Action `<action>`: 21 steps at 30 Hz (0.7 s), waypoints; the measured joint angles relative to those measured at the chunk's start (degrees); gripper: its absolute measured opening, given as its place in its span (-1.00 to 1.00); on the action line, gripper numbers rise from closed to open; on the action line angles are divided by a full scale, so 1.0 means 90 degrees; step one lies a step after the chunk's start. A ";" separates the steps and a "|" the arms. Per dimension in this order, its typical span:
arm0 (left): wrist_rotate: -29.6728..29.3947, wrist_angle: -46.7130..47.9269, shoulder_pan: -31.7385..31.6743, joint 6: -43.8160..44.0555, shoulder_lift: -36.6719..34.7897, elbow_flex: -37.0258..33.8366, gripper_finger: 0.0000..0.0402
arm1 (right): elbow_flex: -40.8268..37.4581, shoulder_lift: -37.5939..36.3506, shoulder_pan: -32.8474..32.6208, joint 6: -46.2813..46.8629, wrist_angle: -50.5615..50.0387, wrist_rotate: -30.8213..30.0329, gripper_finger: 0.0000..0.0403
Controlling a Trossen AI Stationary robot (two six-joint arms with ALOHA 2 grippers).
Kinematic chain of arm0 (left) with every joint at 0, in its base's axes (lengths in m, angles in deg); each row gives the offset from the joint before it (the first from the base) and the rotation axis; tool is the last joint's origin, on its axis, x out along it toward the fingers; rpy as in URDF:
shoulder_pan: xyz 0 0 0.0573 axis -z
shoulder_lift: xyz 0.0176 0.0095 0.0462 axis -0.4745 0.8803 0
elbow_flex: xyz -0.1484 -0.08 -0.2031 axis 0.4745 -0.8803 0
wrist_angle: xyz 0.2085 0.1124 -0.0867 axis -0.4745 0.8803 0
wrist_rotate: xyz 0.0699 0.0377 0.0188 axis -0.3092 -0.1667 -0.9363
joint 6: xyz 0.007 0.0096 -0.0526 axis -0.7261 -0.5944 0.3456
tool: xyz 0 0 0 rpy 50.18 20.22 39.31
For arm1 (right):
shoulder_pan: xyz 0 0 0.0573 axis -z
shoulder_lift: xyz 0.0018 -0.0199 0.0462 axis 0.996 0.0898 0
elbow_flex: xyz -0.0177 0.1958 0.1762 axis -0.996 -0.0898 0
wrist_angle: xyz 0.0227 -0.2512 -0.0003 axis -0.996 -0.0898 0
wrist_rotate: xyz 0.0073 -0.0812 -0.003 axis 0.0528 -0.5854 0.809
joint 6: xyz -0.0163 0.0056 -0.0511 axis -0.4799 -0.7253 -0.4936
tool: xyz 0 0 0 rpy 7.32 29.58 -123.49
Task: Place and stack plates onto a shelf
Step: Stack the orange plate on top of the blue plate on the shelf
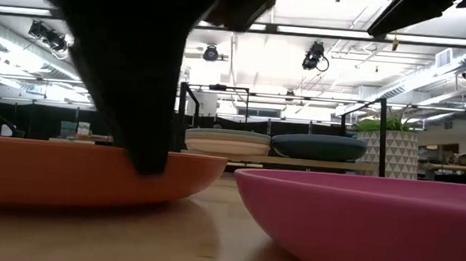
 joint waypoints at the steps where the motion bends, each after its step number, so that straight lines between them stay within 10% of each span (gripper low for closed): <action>1: 0.0017 0.0020 -0.0001 -0.0003 0.0041 -0.0002 -0.13 | 0.0000 0.0000 0.0000 0.0001 0.0000 0.0000 -0.34; 21: 0.0646 0.0149 -0.0044 -0.0021 0.0286 0.0017 -0.65 | 0.0000 0.0001 0.0000 -0.0094 0.0100 0.0036 -0.34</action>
